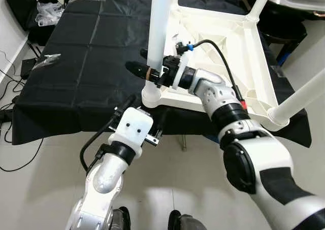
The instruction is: Building children table
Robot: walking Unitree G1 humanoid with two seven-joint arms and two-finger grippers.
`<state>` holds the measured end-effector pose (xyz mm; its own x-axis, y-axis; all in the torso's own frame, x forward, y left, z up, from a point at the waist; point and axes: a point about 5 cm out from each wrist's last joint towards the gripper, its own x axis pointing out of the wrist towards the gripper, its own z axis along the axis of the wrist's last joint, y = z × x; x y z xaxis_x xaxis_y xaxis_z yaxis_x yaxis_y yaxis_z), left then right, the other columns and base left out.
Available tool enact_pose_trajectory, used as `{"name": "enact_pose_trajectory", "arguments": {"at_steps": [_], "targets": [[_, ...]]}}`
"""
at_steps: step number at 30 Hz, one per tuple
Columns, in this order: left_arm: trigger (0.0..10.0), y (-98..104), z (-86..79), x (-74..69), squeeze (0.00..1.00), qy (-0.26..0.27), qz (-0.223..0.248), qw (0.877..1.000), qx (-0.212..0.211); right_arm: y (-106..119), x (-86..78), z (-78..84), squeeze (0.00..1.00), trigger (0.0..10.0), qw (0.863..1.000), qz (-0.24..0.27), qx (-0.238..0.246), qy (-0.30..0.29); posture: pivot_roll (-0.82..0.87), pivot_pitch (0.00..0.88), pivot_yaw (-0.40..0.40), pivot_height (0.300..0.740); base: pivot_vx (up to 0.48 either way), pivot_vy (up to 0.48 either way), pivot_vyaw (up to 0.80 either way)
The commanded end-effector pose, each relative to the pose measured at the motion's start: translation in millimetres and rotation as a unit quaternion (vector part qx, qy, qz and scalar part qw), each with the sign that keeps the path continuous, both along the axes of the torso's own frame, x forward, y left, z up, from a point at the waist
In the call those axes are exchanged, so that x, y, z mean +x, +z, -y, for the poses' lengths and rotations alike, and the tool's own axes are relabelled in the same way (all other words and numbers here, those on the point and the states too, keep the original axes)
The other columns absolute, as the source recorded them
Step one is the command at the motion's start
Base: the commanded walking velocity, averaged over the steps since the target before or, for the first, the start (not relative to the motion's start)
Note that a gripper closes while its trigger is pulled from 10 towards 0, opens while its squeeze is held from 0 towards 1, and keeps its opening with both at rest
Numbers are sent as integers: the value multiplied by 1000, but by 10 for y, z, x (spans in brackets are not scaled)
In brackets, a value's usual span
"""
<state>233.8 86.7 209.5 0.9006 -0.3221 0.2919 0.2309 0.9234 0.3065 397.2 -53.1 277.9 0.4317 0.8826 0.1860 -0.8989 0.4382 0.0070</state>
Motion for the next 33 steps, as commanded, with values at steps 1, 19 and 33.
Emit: {"name": "enact_pose_trajectory", "arguments": {"at_steps": [1,19,33], "targets": [[10000,-20,19,-34,0,-5,-7,1000,5,39,-1,-87,0,0,1000,21,-13,-9,266,245,-104,740,0,0,0],[10000,-30,67,37,0,-12,-6,1000,-1,-103,192,509,0,0,928,-6,34,-370,212,227,-87,740,0,0,0],[10000,-29,110,54,0,-19,-2,1000,-2,-314,-192,563,0,0,762,-44,118,-635,215,202,-86,740,0,0,0]]}}
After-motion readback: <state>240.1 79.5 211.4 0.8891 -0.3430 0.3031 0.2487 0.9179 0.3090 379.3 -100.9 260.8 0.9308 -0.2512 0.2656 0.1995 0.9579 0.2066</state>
